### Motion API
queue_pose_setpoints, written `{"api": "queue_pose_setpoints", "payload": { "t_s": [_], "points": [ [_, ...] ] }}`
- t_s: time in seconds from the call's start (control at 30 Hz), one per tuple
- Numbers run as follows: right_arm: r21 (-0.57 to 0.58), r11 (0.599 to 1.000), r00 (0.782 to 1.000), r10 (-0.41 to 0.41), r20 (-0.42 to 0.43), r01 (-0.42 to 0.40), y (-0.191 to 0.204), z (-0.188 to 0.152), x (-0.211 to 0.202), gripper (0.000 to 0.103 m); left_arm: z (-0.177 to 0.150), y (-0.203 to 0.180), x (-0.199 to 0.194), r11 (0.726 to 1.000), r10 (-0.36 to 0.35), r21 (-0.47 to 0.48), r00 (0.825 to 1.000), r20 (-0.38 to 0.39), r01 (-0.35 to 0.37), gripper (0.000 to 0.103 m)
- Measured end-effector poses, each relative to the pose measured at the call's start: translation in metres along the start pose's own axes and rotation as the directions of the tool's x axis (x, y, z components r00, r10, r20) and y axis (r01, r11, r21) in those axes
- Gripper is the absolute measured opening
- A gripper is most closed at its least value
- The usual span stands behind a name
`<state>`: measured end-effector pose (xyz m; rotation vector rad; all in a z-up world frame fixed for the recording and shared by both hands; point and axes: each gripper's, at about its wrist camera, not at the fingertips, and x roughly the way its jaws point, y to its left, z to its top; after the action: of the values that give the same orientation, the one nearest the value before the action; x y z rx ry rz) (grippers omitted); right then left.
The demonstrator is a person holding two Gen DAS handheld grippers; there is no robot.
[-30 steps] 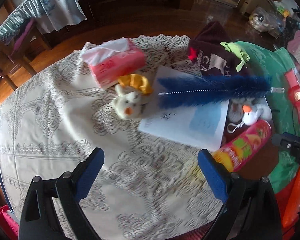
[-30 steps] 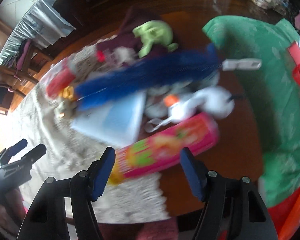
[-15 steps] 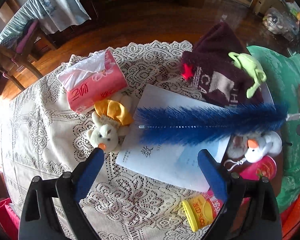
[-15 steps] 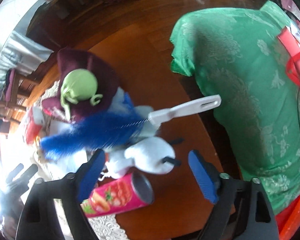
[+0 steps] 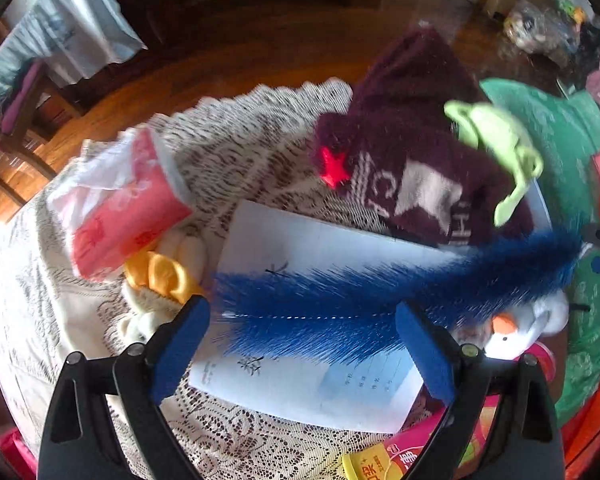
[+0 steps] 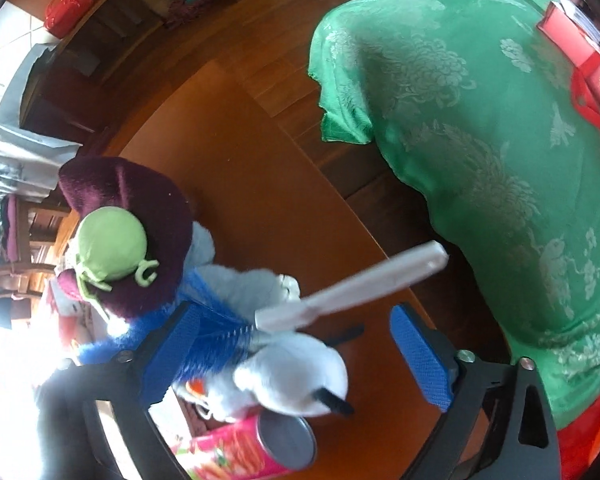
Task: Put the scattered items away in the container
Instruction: 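Reach the right tool to the blue bristle brush and close on it, then lift the blue brush with the right tool and carry it over the bin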
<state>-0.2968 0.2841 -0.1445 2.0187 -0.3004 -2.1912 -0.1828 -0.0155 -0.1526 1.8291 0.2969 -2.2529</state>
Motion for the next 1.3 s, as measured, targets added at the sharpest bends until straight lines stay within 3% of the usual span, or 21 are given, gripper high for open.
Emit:
{"api": "queue_pose_setpoints", "payload": {
  "t_s": [0.03, 0.2, 0.37, 0.5, 0.6, 0.73, 0.77, 0.87, 1.0, 1.07, 1.3],
  "points": [
    [0.0, 1.0, 1.0, 0.001, -0.007, -0.001, 0.001, 0.001, 0.005, 0.065, -0.001, -0.001, 0.0, 1.0, -0.006, 0.004, 1.0, 0.001, 0.006, 0.096],
    [-0.008, 1.0, 1.0, 0.014, -0.025, -0.014, 0.004, 0.005, 0.018, 0.046, -0.009, -0.004, 0.0, 0.999, -0.023, 0.044, 1.0, 0.007, 0.023, 0.096],
    [-0.037, 0.999, 1.0, 0.006, -0.012, -0.006, 0.008, 0.009, 0.016, 0.043, -0.009, -0.009, 0.021, 0.995, -0.035, 0.09, 0.999, -0.029, 0.037, 0.096],
    [-0.047, 0.999, 1.0, 0.006, -0.016, -0.007, 0.008, 0.01, 0.018, 0.043, -0.016, -0.008, 0.009, 0.991, -0.098, 0.091, 0.995, -0.006, 0.098, 0.096],
    [-0.053, 0.999, 1.0, 0.007, -0.025, -0.009, 0.011, 0.008, 0.02, 0.043, -0.025, -0.014, -0.004, 0.985, -0.083, 0.155, 0.997, 0.006, 0.081, 0.096],
    [-0.06, 0.998, 0.999, 0.012, -0.032, -0.014, 0.014, 0.005, 0.021, 0.043, -0.033, -0.018, 0.011, 0.979, -0.007, 0.202, 0.999, -0.032, 0.013, 0.096],
    [-0.068, 0.998, 0.999, 0.013, -0.033, -0.015, 0.016, 0.005, 0.021, 0.042, -0.035, -0.019, 0.02, 0.979, 0.009, 0.206, 0.999, -0.05, 0.002, 0.094],
    [-0.102, 0.995, 0.999, 0.01, -0.036, -0.014, 0.019, 0.004, 0.025, 0.041, -0.041, -0.021, 0.046, 0.977, 0.05, 0.209, 0.994, -0.101, -0.028, 0.059],
    [-0.098, 0.995, 0.999, 0.023, -0.034, -0.027, 0.018, 0.004, 0.028, 0.039, -0.044, -0.013, 0.043, 0.988, 0.037, 0.15, 0.997, -0.073, -0.025, 0.037],
    [-0.103, 0.994, 0.999, 0.035, -0.02, -0.037, 0.02, 0.002, 0.022, 0.039, -0.046, -0.015, 0.034, 0.985, 0.062, 0.161, 0.997, -0.037, -0.056, 0.032],
    [-0.152, 0.985, 0.996, 0.087, 0.034, -0.081, 0.043, -0.003, -0.017, 0.038, -0.051, 0.001, -0.021, 0.992, 0.061, 0.11, 0.997, 0.045, -0.065, 0.032]
  ]
}}
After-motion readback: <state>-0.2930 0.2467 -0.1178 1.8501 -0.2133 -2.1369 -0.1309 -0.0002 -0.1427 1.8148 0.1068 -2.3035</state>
